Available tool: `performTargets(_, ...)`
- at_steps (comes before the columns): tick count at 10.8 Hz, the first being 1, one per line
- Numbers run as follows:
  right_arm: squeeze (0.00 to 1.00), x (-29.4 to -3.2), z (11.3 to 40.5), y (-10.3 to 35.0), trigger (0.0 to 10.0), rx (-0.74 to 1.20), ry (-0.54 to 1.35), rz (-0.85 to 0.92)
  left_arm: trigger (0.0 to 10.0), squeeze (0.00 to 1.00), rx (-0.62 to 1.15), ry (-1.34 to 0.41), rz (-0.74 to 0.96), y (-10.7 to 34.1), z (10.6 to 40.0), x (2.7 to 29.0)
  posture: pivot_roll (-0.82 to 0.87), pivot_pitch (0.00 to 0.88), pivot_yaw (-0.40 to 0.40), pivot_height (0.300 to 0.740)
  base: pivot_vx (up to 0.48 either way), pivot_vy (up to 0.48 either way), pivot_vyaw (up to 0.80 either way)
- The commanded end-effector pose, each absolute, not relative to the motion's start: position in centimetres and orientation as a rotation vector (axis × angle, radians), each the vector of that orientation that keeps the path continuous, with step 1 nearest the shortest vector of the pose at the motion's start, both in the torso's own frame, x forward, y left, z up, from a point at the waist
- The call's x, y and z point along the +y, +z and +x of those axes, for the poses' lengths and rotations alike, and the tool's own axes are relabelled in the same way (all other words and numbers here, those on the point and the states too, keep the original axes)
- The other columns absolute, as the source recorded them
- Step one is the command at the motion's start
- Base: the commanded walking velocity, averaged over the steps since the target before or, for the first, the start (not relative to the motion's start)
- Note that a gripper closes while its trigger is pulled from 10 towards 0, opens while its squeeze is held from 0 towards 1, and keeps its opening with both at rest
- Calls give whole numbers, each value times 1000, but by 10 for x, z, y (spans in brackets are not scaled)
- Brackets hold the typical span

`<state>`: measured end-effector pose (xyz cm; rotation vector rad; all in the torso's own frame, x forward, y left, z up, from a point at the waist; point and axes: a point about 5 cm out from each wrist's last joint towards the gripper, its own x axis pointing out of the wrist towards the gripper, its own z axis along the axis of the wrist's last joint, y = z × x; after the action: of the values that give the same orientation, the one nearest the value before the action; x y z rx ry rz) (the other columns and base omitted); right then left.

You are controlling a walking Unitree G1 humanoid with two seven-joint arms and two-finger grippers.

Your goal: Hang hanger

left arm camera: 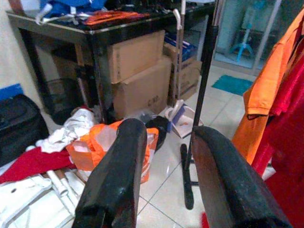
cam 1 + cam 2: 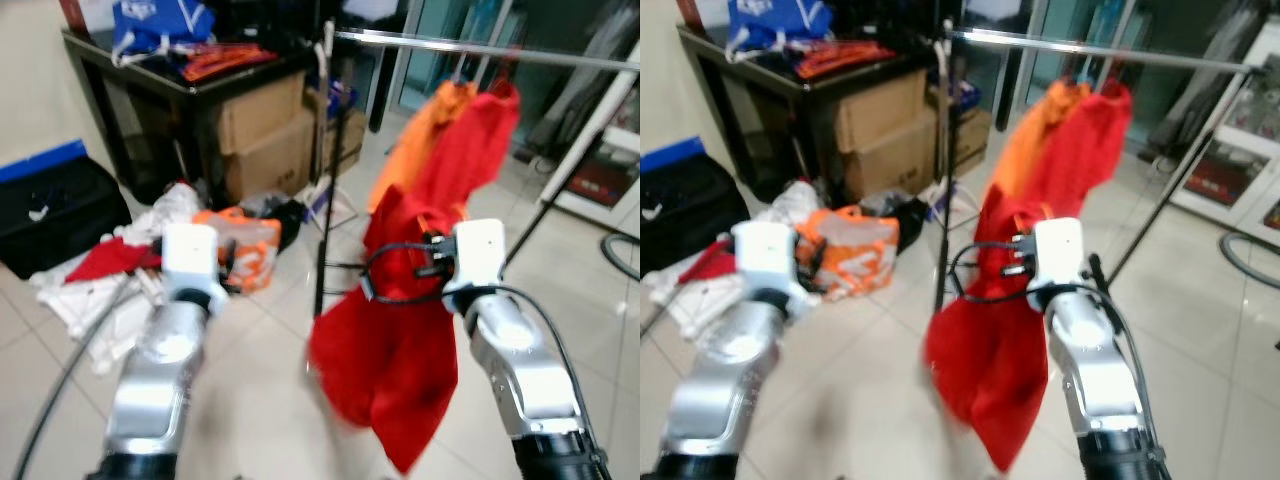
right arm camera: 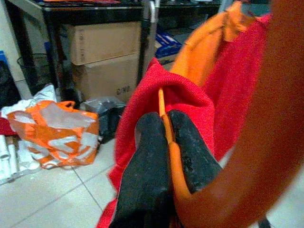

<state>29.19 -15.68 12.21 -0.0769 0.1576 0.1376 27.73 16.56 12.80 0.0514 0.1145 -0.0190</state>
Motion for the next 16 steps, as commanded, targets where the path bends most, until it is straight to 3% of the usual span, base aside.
performTargets(1,0,-170,292,129,10000,143,87,-96,10000,0,82,-60,51,131,278,154,-6,3,-6,740,0,-480,0)
performTargets(4,0,-171,294,132,10000,150,66,-53,10000,0,-18,-142,0,150,280,144,-7,0,-4,740,107,0,0)
performTargets(11,0,-158,300,133,10000,154,116,-59,10000,0,-10,-115,39,145,274,157,22,10,-22,740,401,0,-208)
performTargets(16,0,-162,308,137,10000,143,108,-72,10000,0,-14,-125,63,147,277,160,26,4,-18,740,433,0,-730)
